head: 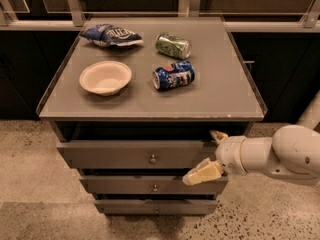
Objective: Open top drawer
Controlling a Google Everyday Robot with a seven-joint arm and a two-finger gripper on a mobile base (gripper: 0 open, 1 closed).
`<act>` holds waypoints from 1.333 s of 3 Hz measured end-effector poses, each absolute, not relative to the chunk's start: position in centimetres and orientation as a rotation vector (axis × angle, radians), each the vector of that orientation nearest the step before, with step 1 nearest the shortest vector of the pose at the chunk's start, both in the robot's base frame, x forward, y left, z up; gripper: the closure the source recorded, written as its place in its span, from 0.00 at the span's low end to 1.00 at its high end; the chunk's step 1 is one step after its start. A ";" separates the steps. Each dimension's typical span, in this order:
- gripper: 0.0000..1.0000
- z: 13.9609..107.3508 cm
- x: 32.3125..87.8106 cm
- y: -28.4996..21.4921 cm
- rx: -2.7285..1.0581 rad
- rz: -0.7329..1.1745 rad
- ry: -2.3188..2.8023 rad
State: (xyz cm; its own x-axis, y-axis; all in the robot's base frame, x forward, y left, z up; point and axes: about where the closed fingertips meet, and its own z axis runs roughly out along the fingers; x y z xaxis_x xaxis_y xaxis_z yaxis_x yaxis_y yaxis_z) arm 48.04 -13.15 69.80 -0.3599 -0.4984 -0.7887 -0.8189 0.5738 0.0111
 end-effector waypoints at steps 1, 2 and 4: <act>0.00 68.5 49.3 -12.7 -1.049 0.537 2.021; 0.00 66.4 52.1 -12.3 -1.042 0.535 2.033; 0.00 65.8 51.6 -12.3 -1.092 0.535 2.083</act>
Offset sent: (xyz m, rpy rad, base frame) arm 0.0516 0.0083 -0.0298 0.0030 -0.0259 0.0029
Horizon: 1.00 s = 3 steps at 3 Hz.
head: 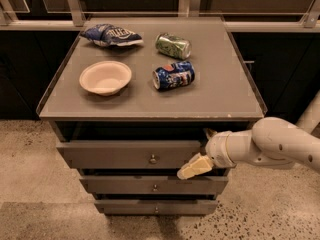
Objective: Open top drawer
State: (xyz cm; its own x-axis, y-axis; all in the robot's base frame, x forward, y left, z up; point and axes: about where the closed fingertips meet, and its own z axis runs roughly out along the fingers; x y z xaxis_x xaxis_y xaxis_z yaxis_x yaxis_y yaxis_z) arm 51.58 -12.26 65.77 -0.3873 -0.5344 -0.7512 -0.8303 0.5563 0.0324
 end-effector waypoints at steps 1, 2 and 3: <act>0.00 65.5 50.1 -12.9 -1.131 0.535 2.147; 0.00 65.7 48.5 -13.6 -1.124 0.559 2.187; 0.00 66.2 46.9 -14.2 -1.103 0.584 2.213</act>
Offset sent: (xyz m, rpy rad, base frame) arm -0.1325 -0.0523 0.0148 -0.0562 0.3349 -0.0206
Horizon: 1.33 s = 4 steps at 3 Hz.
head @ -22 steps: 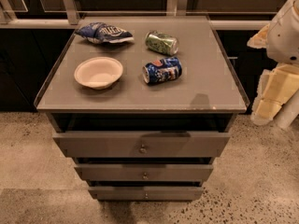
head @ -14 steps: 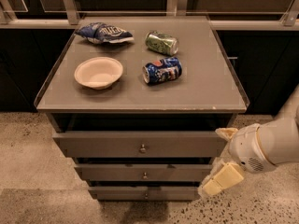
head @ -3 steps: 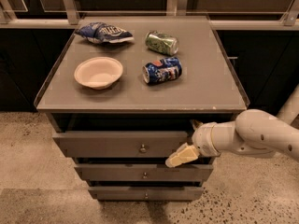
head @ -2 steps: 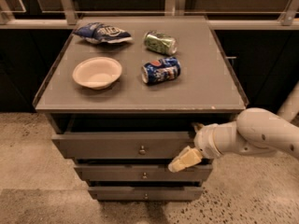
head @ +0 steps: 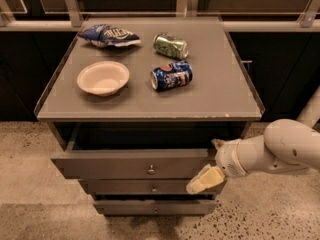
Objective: Open top drawer
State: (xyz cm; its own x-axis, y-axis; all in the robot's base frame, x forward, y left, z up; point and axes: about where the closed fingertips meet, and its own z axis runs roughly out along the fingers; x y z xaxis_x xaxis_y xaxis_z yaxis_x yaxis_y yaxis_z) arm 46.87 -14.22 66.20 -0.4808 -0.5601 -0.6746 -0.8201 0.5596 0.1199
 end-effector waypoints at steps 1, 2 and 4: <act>0.00 67.5 42.8 -15.6 -1.048 0.662 2.246; 0.00 68.8 40.2 -17.0 -1.005 0.699 2.272; 0.00 70.6 43.0 -15.6 -1.044 0.688 2.189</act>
Offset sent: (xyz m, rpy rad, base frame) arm -0.1321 -0.0593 0.0455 0.1239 0.2113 -0.0825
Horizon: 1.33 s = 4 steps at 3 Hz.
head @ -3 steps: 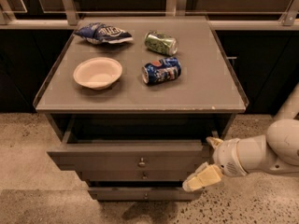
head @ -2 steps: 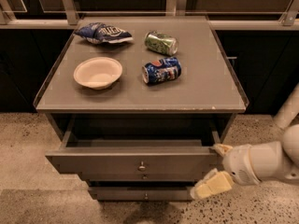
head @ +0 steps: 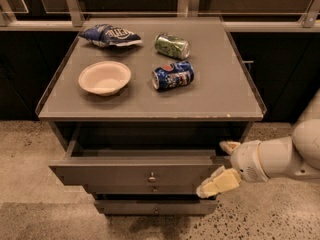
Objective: Open top drawer
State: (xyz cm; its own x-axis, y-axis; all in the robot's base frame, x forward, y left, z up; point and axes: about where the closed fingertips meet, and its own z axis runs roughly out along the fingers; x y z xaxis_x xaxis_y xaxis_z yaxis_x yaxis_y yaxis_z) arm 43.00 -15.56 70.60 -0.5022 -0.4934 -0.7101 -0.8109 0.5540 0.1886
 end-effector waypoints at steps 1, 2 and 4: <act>0.00 72.7 46.5 -14.0 -1.080 0.659 2.094; 0.00 72.8 46.7 -14.0 -1.081 0.657 2.090; 0.00 68.4 45.3 -12.9 -1.068 0.773 2.156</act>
Offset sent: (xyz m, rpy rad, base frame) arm 0.0313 0.0143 0.0184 0.0141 -0.0779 0.0266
